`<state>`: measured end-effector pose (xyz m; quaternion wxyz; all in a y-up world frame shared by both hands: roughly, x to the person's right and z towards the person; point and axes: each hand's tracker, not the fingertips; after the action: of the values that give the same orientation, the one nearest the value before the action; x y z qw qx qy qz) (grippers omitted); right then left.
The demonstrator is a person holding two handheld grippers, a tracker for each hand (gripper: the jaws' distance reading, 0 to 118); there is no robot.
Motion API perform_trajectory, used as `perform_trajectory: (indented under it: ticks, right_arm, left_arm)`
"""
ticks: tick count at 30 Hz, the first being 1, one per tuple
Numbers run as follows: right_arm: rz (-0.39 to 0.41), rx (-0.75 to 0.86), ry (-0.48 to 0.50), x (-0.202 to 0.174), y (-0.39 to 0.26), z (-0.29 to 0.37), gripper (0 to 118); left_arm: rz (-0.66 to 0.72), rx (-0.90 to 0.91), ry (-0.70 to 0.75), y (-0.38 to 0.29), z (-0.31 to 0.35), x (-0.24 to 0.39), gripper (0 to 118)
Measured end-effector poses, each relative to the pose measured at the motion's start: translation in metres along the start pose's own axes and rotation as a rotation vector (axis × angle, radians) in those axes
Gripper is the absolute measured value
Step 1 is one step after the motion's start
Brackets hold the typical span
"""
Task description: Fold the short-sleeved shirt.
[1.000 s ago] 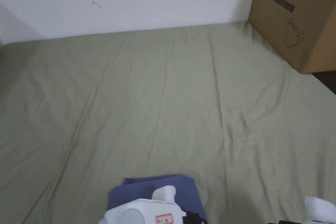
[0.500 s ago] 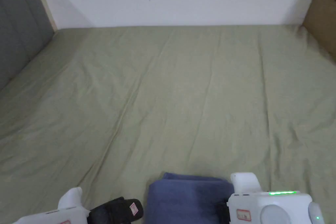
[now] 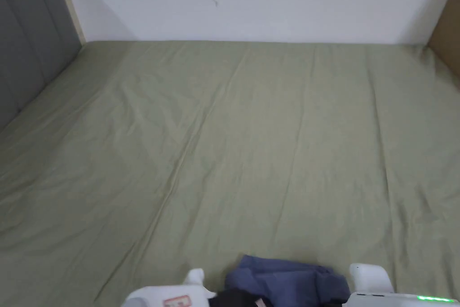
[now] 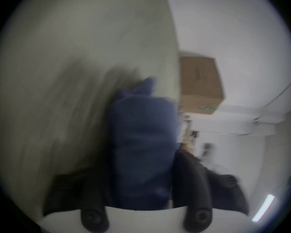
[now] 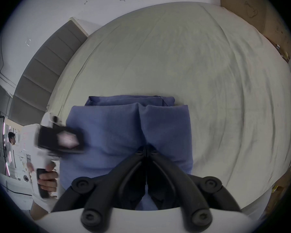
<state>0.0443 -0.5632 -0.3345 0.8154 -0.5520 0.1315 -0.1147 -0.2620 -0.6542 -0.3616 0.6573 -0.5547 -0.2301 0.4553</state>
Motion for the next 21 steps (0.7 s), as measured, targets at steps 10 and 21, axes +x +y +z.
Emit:
perform_trajectory:
  ticks: [10,21]
  right_arm:
    - [-0.027,0.15,0.004,0.002,0.035,0.058,0]
    - [-0.112,0.142,-0.101,0.034,0.04,0.054,0]
  left_arm:
    - [-0.32,0.105,0.275,0.066,0.127,0.03,24]
    - [-0.464,0.15,1.339,0.195,0.284,-0.031,24]
